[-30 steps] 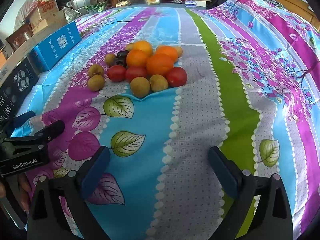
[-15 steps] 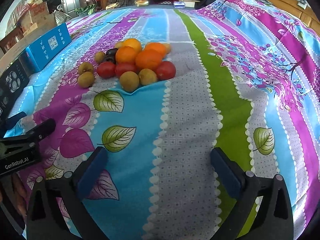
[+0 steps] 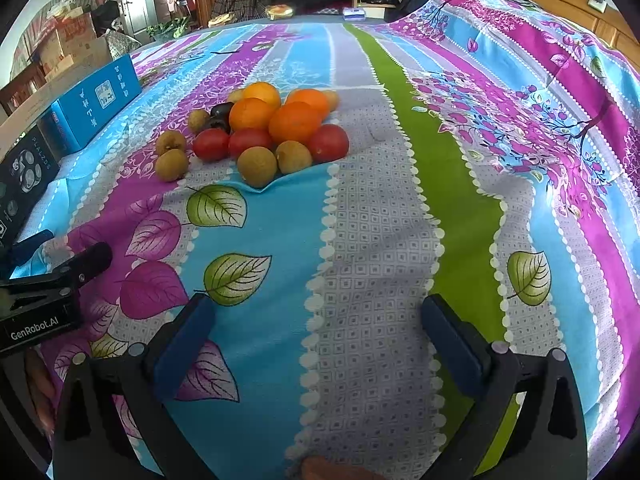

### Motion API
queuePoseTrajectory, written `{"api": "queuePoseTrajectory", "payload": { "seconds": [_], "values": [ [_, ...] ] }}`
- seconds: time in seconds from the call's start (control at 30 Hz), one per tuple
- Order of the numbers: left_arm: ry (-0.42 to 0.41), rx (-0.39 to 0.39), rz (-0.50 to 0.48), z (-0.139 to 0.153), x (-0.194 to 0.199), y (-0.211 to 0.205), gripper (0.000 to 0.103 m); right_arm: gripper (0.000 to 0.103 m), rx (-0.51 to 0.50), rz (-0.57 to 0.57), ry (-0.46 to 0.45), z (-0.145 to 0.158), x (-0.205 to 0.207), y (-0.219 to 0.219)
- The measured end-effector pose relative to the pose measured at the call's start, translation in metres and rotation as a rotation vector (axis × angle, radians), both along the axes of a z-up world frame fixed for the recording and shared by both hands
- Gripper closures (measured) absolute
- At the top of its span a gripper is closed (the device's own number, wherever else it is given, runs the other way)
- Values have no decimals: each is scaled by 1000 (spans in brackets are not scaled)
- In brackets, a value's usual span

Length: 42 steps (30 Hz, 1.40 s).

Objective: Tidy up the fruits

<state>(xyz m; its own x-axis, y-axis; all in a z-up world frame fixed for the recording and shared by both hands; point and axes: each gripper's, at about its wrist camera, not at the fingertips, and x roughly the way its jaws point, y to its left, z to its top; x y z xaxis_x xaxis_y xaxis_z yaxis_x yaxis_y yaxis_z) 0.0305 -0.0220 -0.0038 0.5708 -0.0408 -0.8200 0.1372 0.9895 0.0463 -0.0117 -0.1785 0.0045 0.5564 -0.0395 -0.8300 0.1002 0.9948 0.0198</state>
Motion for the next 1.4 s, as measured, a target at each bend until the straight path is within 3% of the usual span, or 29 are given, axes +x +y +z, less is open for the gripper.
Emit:
{"api": "queuePoseTrajectory", "payload": {
  "seconds": [1.4],
  "values": [
    [1,4,2,-2,3,-1,0,0,5,-9,-7,-3,0,-2]
  ]
}}
